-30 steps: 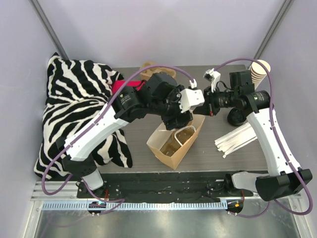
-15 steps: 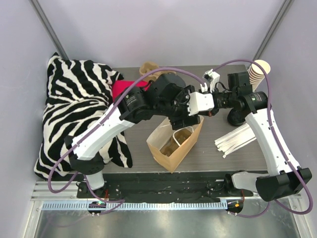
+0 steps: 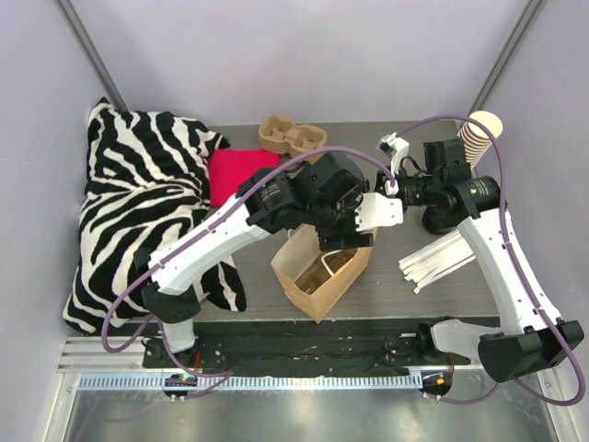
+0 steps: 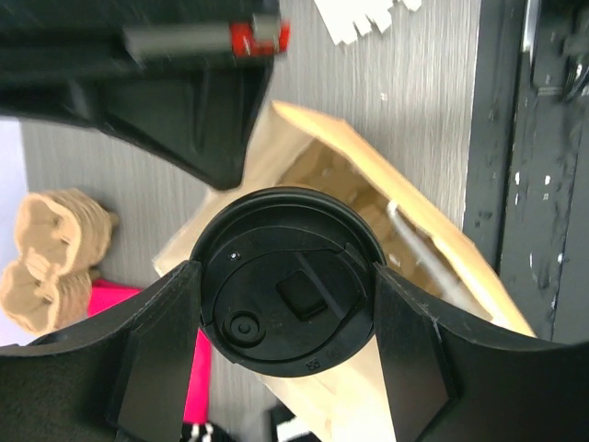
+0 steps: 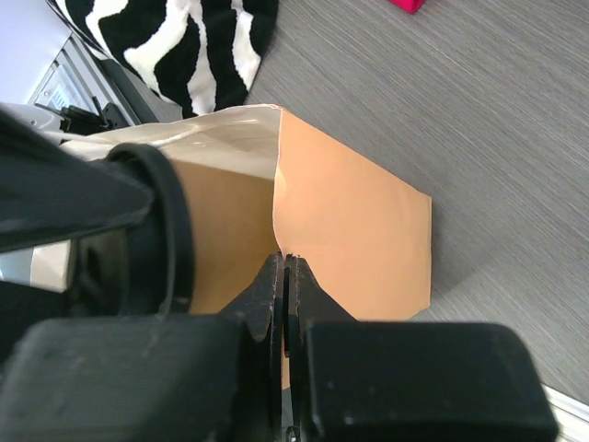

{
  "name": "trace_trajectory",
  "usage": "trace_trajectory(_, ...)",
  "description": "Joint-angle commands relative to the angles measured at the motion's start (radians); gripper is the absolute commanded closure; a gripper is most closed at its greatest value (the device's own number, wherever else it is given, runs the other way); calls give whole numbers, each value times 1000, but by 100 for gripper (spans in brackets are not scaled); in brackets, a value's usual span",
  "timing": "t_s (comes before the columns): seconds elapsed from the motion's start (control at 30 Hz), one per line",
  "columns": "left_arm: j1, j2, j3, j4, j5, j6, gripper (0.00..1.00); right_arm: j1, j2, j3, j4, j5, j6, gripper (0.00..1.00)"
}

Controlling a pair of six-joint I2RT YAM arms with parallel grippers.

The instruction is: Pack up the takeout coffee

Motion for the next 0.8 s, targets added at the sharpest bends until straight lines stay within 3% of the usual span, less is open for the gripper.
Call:
trace_trajectory(0.0, -3, -78, -95, -27, -18, 28, 89, 5, -49, -22, 24, -10, 20, 99)
trace_trajectory(0.2, 8, -192, -299, 51, -18, 24, 91, 7, -101, -71, 18, -41, 28, 96)
trace_trajectory(0.23, 8, -205, -325, 63, -18, 27, 91, 7, -106, -76, 6, -52, 24, 88)
trace_trajectory(0.27, 8, -239, -371, 79, -3, 31, 92, 7, -111, -76, -3, -61, 17, 67)
trace_trajectory(0.3, 8, -255, -396, 111, 11, 40, 92, 7, -111, -70, -11, -65, 11, 56)
trace_trajectory(0.33, 8, -274, -451, 135, 18, 48, 91, 5, -106, -50, -17, -69, 2, 37)
trace_trajectory(0.47, 8, -327, -526, 204, 71, 74, 91, 7, -43, 65, -57, -59, -81, 15)
trace_trajectory(0.63, 8, -360, -555, 232, 119, 123, 91, 5, 91, 251, -146, -82, -255, 8)
trace_trajectory(0.77, 8, -358, -551, 232, 134, 140, 91, 22, 151, 292, -154, -179, -377, 7)
